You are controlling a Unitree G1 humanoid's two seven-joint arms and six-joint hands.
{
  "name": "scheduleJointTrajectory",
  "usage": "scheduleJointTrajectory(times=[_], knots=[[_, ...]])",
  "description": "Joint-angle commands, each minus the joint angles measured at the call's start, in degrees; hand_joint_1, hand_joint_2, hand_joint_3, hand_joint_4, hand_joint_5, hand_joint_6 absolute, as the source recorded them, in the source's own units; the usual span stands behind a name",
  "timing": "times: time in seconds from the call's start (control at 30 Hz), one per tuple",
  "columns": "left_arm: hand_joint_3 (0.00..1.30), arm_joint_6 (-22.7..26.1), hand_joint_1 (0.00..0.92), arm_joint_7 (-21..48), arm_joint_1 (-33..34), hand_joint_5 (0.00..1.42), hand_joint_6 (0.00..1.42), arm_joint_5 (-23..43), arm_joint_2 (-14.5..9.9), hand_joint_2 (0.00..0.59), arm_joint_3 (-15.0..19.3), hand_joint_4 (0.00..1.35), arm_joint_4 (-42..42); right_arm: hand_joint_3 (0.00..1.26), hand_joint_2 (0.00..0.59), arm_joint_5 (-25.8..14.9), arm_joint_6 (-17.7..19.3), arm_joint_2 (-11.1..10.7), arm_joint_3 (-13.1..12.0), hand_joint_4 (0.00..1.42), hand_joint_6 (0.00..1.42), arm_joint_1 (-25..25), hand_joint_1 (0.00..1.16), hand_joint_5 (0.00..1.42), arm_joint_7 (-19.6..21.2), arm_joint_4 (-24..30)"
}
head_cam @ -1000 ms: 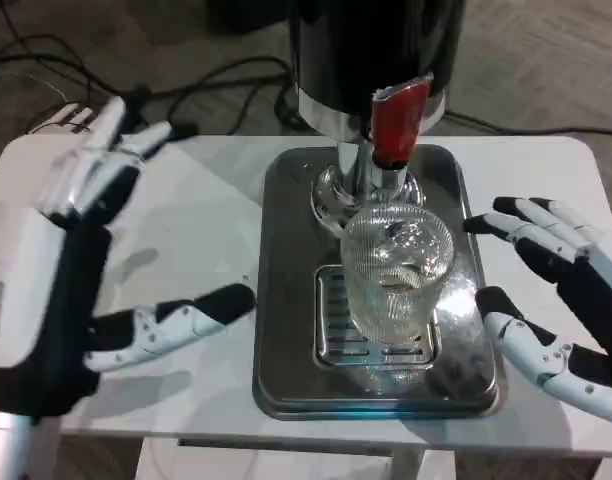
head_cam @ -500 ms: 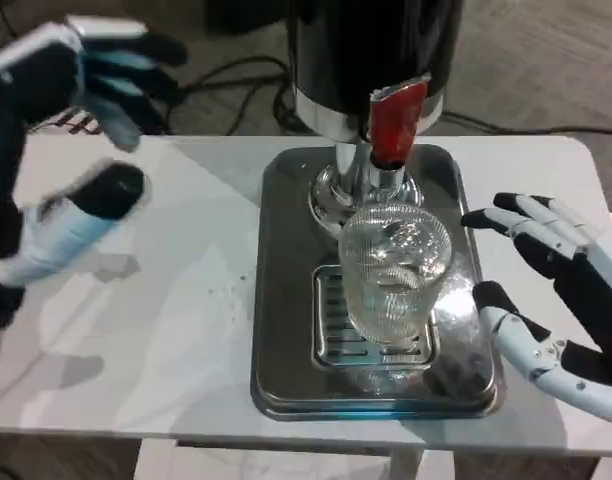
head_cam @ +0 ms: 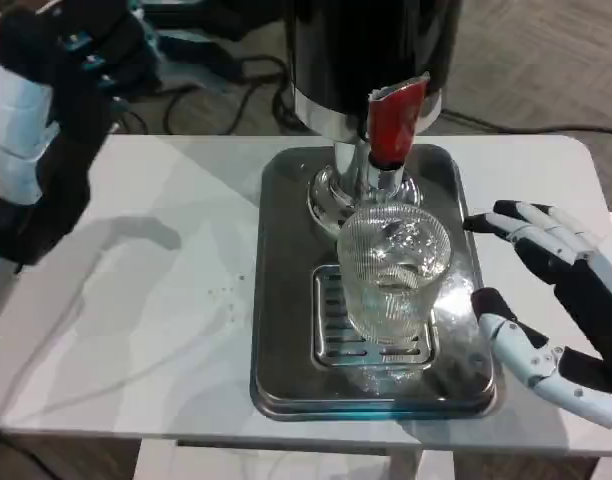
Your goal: Grasp the cup under the faucet to collect the drink, then remove the cup.
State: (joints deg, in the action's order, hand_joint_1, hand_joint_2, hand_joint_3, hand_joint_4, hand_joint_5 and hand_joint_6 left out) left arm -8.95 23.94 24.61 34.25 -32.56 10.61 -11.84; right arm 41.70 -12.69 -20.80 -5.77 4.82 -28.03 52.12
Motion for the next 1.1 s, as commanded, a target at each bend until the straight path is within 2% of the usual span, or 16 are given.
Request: scheduleJointTrajectory(times=[0.03,0.37,0.53,0.63,1.1], knots=[[0.37,6.8,0.000,4.7,3.2,0.46,0.48,4.2,-0.5,0.074,0.5,0.37,-1.5,0.17,0.499,0.6,-0.2,0.5,0.7,0.06,0.25,0.8,0.19,0.04,0.4,1.1],[0.34,17.8,0.000,11.4,9.3,0.40,0.42,7.7,-0.6,0.083,-0.8,0.32,-3.3,0.17,0.493,1.1,-0.4,1.6,1.0,0.06,0.25,2.3,0.21,0.04,0.9,1.5],[0.34,20.2,0.000,12.8,11.9,0.39,0.41,6.8,-0.2,0.087,-1.4,0.30,-4.1,0.17,0.492,1.0,-0.2,1.9,0.9,0.06,0.25,3.1,0.21,0.04,1.5,1.5],[0.34,20.4,0.000,13.1,12.9,0.38,0.41,6.1,0.3,0.091,-1.7,0.30,-4.5,0.17,0.492,1.0,-0.1,2.1,0.9,0.06,0.25,3.3,0.22,0.04,1.7,1.3],[0.34,14.2,0.000,12.4,15.1,0.38,0.39,-1.1,5.1,0.098,-2.0,0.30,-4.9,0.17,0.492,1.0,-0.3,2.3,0.7,0.07,0.25,3.5,0.22,0.04,2.3,0.6]])
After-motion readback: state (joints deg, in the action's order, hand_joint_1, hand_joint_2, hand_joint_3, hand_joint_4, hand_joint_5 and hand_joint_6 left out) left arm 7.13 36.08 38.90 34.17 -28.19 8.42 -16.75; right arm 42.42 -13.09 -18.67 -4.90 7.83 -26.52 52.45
